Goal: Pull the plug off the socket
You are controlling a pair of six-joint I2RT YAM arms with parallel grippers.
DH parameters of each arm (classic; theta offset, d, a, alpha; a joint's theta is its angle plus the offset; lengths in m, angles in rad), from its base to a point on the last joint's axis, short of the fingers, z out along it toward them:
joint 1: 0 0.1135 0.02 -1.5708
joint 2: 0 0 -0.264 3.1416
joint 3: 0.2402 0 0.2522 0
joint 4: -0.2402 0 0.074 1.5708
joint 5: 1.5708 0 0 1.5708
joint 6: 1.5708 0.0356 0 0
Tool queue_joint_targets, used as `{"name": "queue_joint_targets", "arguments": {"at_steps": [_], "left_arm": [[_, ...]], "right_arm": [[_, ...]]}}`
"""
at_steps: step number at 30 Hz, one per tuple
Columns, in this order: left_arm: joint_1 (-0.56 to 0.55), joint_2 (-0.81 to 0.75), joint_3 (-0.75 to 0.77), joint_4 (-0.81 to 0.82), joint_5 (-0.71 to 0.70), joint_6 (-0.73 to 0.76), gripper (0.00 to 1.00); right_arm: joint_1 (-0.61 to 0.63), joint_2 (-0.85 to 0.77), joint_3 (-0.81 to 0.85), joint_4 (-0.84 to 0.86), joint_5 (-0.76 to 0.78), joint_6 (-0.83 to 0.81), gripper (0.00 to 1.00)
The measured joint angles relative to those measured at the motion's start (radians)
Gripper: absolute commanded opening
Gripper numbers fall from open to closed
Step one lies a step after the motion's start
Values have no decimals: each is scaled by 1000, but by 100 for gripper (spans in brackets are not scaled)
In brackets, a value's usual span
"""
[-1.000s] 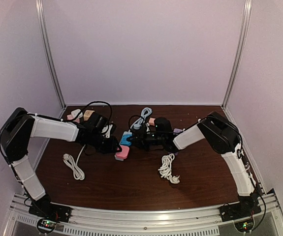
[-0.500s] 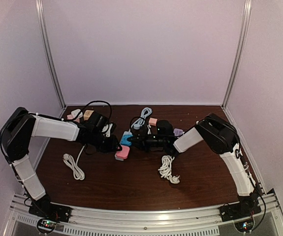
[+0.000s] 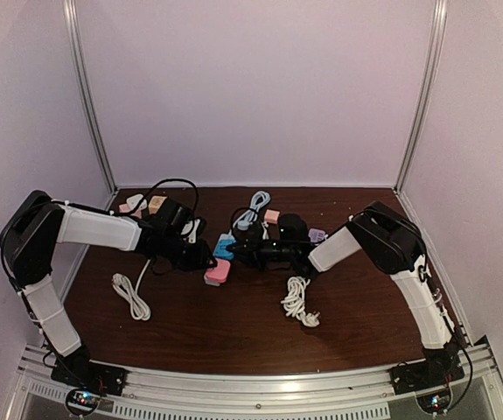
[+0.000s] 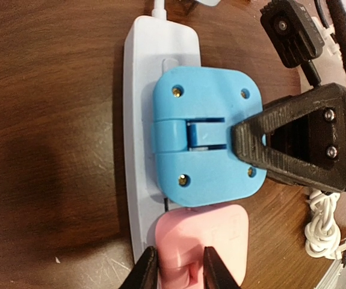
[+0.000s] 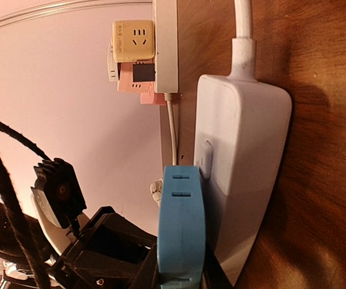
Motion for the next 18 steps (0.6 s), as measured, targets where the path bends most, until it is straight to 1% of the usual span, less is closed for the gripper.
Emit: {"name": "queue_joint_targets", "arguments": {"at_steps": [8, 18], "left_arm": [[1, 0, -12, 26, 1, -5, 24], [3, -1, -29, 67, 5, -12, 24]], "right_arm": [[-2, -8, -17, 16, 5, -6, 0], [4, -47, -19, -72, 20, -91, 0]]}}
